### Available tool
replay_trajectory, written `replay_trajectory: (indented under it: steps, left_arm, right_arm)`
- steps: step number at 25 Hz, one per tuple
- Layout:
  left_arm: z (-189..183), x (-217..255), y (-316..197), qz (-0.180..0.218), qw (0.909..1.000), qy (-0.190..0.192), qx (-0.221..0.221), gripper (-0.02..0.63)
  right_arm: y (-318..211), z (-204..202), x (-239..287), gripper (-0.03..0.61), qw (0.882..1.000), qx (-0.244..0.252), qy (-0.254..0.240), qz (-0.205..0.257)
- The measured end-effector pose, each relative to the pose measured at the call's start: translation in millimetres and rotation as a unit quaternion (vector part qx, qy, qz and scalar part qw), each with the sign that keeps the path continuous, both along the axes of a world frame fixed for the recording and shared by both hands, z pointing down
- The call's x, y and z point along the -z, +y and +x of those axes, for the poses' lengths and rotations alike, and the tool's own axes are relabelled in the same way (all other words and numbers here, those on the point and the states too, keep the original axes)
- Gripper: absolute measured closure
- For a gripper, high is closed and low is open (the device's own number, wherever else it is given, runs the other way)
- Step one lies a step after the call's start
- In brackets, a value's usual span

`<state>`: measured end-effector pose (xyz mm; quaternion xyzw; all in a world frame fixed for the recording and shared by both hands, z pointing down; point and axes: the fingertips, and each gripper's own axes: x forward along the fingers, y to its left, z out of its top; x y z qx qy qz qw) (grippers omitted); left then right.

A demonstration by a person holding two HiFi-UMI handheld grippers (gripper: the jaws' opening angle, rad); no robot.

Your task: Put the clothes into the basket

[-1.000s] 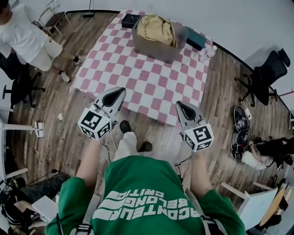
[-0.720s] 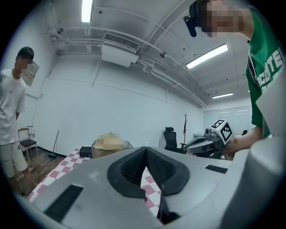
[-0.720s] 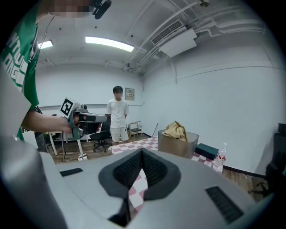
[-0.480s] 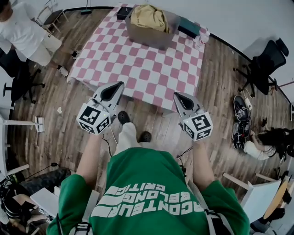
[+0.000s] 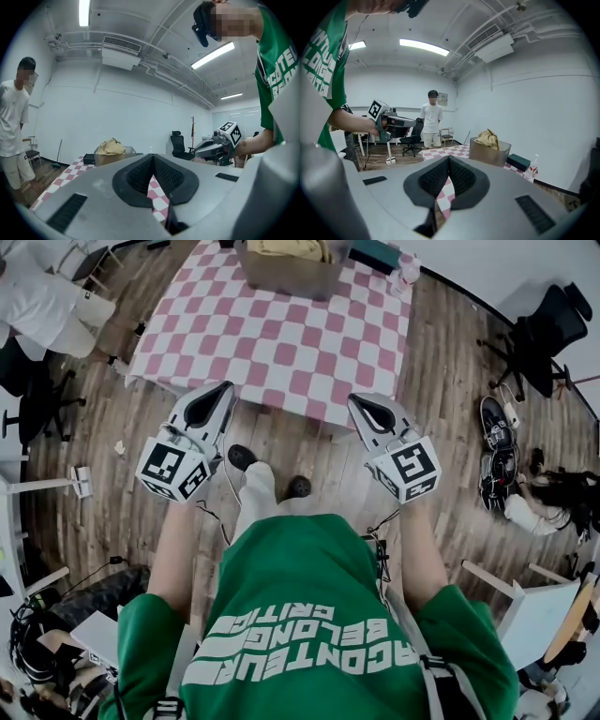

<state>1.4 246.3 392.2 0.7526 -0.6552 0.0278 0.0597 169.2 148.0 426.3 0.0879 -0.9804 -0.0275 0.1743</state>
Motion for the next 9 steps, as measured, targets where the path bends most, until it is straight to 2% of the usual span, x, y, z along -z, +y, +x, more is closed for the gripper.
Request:
replay_trajectory:
  steps: [9]
  left_arm:
    - [10.9, -18.9, 13.6, -0.016, 0.9998, 0.005, -0.01, 0.611]
  right_arm:
    - [8.4, -7.2, -5.4, 0.571, 1.0, 0.017, 0.003, 0.008]
